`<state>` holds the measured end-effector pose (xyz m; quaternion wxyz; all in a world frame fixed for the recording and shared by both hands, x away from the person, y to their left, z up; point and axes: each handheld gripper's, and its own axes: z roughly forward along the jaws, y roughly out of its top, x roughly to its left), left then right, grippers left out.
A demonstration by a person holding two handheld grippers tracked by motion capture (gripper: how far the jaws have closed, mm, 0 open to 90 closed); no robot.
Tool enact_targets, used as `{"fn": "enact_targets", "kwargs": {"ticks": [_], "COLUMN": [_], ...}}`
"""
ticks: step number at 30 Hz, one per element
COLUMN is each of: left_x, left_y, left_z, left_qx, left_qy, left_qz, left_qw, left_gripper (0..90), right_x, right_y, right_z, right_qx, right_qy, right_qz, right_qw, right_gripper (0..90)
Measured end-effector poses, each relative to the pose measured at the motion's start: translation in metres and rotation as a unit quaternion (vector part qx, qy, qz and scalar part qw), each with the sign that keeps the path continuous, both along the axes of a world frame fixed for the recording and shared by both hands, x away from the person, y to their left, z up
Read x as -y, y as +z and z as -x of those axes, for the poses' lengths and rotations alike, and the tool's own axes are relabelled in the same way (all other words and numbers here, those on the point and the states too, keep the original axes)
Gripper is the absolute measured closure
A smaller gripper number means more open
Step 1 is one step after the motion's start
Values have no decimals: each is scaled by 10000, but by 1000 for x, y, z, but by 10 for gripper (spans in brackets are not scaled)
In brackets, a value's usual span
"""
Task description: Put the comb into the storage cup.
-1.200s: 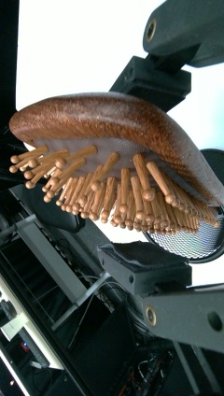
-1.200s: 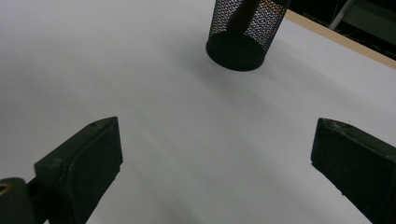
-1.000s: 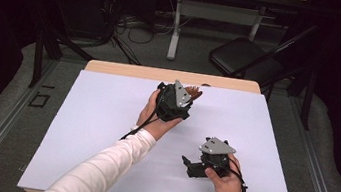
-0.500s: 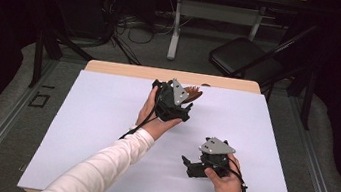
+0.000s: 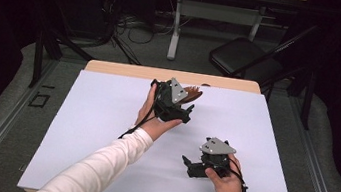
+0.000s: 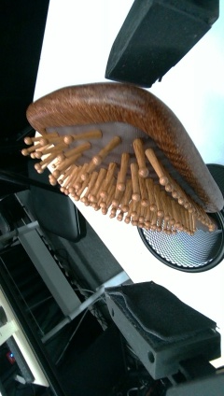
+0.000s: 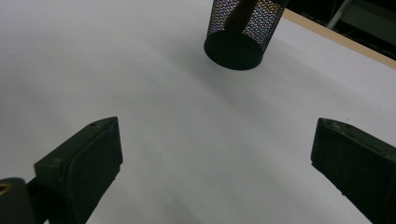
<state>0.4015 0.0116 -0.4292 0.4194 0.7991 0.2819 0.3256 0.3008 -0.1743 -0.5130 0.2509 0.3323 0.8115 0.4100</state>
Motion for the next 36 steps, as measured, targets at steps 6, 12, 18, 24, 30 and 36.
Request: {"fn": "enact_targets", "kwargs": {"ticks": [6, 12, 18, 24, 30, 36], "left_x": [-1, -1, -3, -6, -10, -14], "left_y": [6, 12, 20, 26, 30, 35], "left_z": [2, 5, 8, 10, 11, 13], "left_qx": [-16, -116, -205, -303, -444, -531], "left_qy": [-64, -100, -176, -250, -243, -237], "left_qz": [24, 156, 262, 400, 521, 678], "left_qw": [10000, 9998, 9993, 9984, 9974, 9960], "left_gripper": [6, 6, 6, 6, 6, 6], "right_x": [1, 1, 2, 2, 3, 3], "right_y": [0, 1, 3, 5, 8, 8], "right_z": [0, 0, 1, 1, 2, 2], "right_qx": [8, 49, 66, 99, 147, 140], "right_qy": [-7, -47, -51, -90, -174, -181], "right_qz": [-4, -12, -18, -23, -66, -55], "right_qw": [10000, 10000, 10000, 9999, 9997, 9997], "right_gripper": [16, 12, 0, 0, 0, 0]}}
